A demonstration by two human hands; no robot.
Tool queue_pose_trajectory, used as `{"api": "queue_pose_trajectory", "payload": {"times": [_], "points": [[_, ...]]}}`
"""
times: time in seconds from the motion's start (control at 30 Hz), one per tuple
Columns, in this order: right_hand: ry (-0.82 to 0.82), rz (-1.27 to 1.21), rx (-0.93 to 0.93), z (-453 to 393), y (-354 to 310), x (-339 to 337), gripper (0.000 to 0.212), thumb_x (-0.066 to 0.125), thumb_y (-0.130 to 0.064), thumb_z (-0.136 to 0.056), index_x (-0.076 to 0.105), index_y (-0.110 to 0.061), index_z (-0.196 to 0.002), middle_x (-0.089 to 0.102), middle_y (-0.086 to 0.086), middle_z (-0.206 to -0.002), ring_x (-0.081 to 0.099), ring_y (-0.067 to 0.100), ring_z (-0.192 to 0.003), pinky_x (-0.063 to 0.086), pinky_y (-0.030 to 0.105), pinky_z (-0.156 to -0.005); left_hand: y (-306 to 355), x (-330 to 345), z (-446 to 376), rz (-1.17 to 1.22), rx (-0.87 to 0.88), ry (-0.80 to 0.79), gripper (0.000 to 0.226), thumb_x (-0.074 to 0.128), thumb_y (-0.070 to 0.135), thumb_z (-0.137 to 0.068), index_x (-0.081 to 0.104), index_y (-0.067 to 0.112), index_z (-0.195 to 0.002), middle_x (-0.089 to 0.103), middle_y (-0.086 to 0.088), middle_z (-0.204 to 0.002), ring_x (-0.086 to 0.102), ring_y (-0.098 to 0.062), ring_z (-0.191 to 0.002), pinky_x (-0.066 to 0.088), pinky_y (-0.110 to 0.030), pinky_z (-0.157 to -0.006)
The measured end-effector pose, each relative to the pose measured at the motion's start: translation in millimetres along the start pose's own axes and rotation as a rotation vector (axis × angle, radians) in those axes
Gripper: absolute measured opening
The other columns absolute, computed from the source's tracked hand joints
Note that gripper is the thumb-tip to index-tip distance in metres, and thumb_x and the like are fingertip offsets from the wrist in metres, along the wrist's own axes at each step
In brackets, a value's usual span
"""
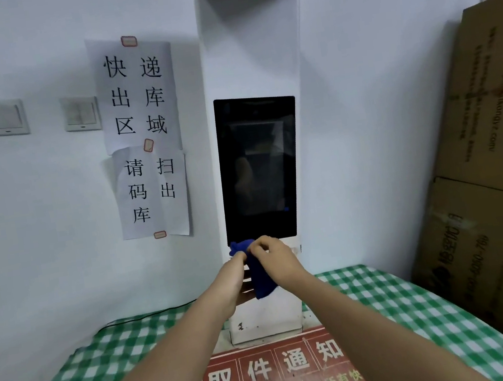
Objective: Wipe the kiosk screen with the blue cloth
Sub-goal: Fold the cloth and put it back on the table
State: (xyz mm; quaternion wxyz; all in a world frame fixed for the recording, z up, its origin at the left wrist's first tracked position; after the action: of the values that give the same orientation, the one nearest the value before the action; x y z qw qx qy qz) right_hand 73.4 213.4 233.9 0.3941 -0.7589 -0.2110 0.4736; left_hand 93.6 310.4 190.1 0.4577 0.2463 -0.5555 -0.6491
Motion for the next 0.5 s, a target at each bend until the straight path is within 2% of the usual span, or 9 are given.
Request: {"api": "queue_pose_trajectory", "payload": {"times": [0.13,0.27,0.4,0.5], "points": [[0.005,0.010,0.027,16,9,-3,0.020,0.047,-0.015,-0.095,0.052,-0.016,-0.114,0.058,0.000,-0.118,0.055,0.016,-0.096,0.046,0.027,-0.081,-11,0,2,-0.053,-0.007,-0.027,0.025,0.042,0.024,-0.098,0.052,0.009,-0.115,0.064,-0.012,-0.099,0.064,-0.029,-0.093,0.056,-0.036,-0.073],[-0.002,-0.005,0.061,24,23,-10,0.035,0.062,-0.018,-0.087,0.043,-0.016,-0.116,0.057,0.000,-0.115,0.054,0.016,-0.094,0.050,0.031,-0.081,-20,5,8,-0.090,-0.005,-0.016,0.024,0.041,0.011,-0.095,0.050,0.005,-0.116,0.063,-0.014,-0.100,0.063,-0.034,-0.098,0.057,-0.036,-0.068],[0.016,-0.021,0.045,28,37,-22,0.050,0.063,-0.025,-0.086,0.039,-0.022,-0.129,0.049,0.000,-0.122,0.055,0.017,-0.098,0.052,0.037,-0.086,-22,13,12,-0.194,0.012,0.018,0.021,0.036,0.007,-0.094,0.052,0.006,-0.108,0.063,-0.011,-0.090,0.062,-0.029,-0.085,0.054,-0.034,-0.061],[-0.014,-0.013,0.014,28,52,-34,0.044,0.060,-0.028,-0.087,0.046,-0.022,-0.129,0.045,0.000,-0.124,0.053,0.015,-0.100,0.051,0.040,-0.090,-26,31,13,-0.281,0.026,0.027,0.020,0.035,0.006,-0.094,0.053,0.006,-0.104,0.061,-0.010,-0.086,0.060,-0.025,-0.077,0.051,-0.032,-0.057]]}}
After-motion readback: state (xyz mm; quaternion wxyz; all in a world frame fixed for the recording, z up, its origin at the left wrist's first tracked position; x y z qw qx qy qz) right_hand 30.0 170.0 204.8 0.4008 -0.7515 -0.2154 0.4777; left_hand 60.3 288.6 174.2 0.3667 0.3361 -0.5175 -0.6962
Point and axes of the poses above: each hand's wrist, its own z-axis away from the middle knuckle, its own x-axis out of the palm, y = z × x, the point moved 9 cm from there along -z, towards the middle knuckle
